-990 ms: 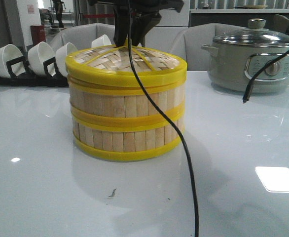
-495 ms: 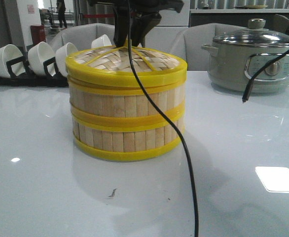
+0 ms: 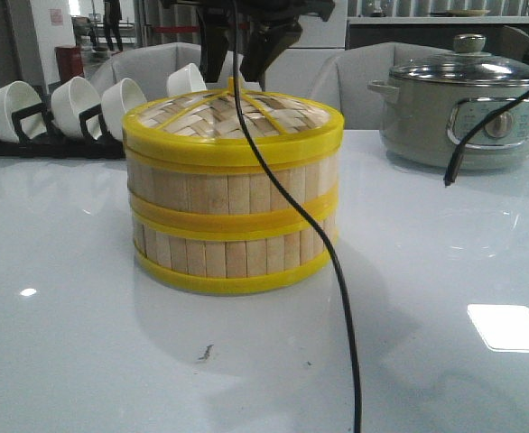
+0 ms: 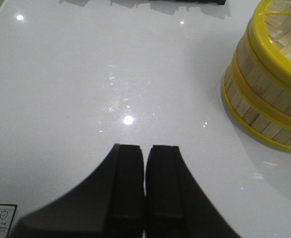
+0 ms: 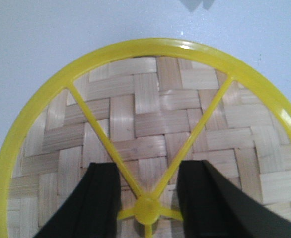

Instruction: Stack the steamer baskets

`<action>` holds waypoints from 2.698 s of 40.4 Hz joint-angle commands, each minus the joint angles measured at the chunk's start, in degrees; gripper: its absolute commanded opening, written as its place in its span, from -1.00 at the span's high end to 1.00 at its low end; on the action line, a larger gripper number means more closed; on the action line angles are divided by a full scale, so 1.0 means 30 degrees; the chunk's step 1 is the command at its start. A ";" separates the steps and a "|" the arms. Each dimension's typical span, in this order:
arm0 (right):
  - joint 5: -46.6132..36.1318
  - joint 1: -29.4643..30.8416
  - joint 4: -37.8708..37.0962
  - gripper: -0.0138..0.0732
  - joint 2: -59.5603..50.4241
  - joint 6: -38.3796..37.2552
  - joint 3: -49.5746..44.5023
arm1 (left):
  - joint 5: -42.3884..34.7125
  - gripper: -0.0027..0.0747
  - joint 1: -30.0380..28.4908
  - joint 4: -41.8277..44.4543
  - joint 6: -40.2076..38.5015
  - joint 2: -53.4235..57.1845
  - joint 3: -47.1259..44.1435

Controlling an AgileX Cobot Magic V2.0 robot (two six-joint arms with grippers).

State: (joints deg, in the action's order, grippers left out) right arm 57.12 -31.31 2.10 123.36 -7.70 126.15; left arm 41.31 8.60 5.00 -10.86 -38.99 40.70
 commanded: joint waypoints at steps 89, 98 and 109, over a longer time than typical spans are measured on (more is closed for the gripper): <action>-1.4456 1.2501 0.0055 0.53 -3.3082 0.0142 -3.4545 | -0.1400 0.69 0.0129 0.0032 -0.0232 0.0040 0.0550; -1.4456 1.2501 0.0055 0.53 -3.3082 0.0142 -3.4545 | -0.1400 0.69 0.0129 0.0032 -0.0232 0.0040 0.0550; -1.4456 1.2501 0.0055 0.53 -3.3082 0.0142 -3.4545 | -0.1400 0.69 0.0129 0.0032 -0.0232 0.0040 0.0550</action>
State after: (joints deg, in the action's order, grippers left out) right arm 19.08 5.77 2.28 24.00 -7.70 20.91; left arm 41.31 8.60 5.00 -10.86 -38.99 40.70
